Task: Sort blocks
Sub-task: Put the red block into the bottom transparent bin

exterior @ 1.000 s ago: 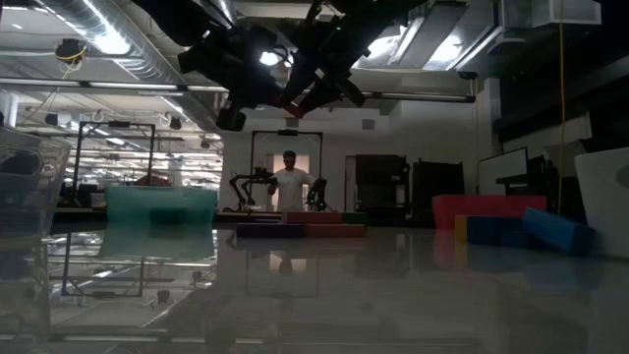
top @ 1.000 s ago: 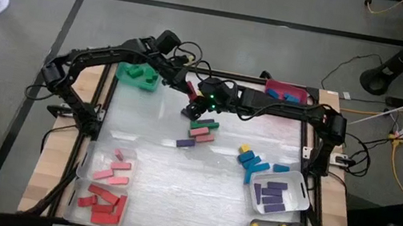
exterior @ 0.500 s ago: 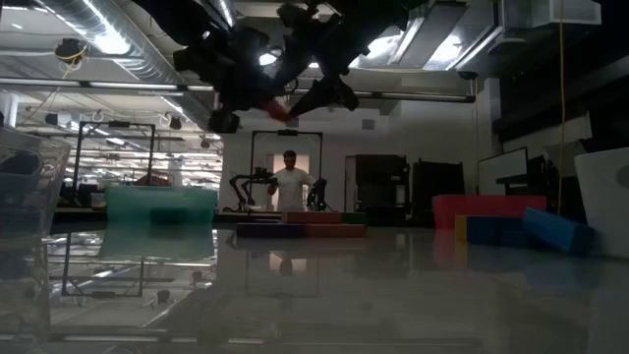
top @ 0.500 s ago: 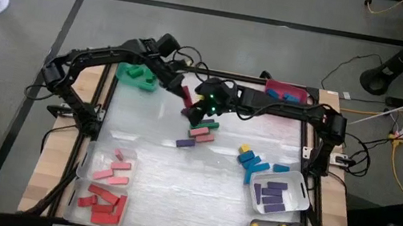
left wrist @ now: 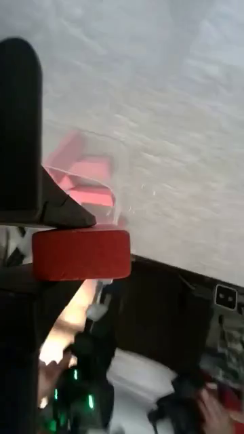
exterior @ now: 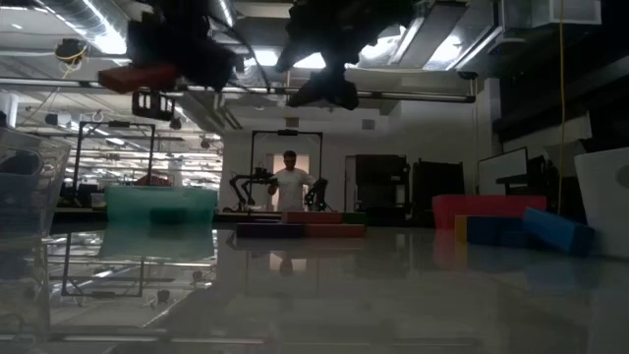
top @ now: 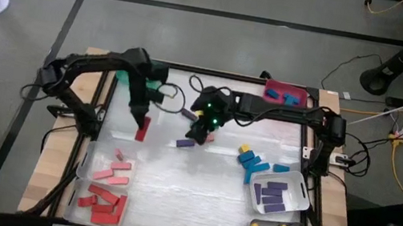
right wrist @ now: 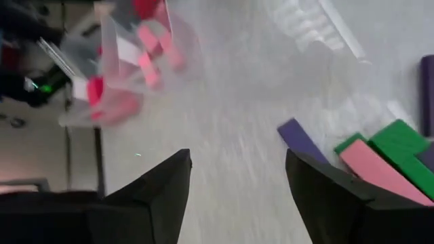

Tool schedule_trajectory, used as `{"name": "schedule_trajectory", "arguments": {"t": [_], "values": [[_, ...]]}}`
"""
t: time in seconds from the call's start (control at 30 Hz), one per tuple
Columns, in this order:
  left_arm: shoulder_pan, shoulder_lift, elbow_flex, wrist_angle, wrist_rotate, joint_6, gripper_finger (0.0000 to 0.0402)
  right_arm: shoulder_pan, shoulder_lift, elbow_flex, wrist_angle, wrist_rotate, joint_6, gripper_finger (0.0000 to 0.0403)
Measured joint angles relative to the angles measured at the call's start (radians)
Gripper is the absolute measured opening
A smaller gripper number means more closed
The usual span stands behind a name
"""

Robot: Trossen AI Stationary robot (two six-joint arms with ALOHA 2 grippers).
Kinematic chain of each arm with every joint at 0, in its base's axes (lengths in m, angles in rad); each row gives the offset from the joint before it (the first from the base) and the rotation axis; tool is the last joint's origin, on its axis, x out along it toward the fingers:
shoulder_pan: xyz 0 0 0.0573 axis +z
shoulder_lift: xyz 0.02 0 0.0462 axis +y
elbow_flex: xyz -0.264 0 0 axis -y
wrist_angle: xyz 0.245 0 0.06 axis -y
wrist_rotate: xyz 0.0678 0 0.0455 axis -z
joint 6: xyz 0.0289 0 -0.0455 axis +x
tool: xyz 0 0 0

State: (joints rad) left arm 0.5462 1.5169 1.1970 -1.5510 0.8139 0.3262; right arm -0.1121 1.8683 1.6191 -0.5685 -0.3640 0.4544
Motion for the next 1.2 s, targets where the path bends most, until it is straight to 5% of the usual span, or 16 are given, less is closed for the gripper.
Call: {"name": "schedule_trajectory", "arguments": {"t": [0.5, 0.77, 1.2], "values": [[-0.582, -0.122, -0.021, 0.041, -0.013, -0.301, 0.0042, 0.074, 0.002, -0.045, -0.118, 0.18, -0.061, 0.0239], [-0.874, -0.122, -0.021, 0.277, -0.028, -0.544, 0.0043, 0.073, 0.01, -0.044, -0.126, 0.398, -0.296, 0.0239], [-1.08, -0.122, -0.022, 0.406, -0.269, -0.915, 0.0069, 0.073, 0.165, -0.044, -0.114, 0.415, -0.697, 0.0239]]}}
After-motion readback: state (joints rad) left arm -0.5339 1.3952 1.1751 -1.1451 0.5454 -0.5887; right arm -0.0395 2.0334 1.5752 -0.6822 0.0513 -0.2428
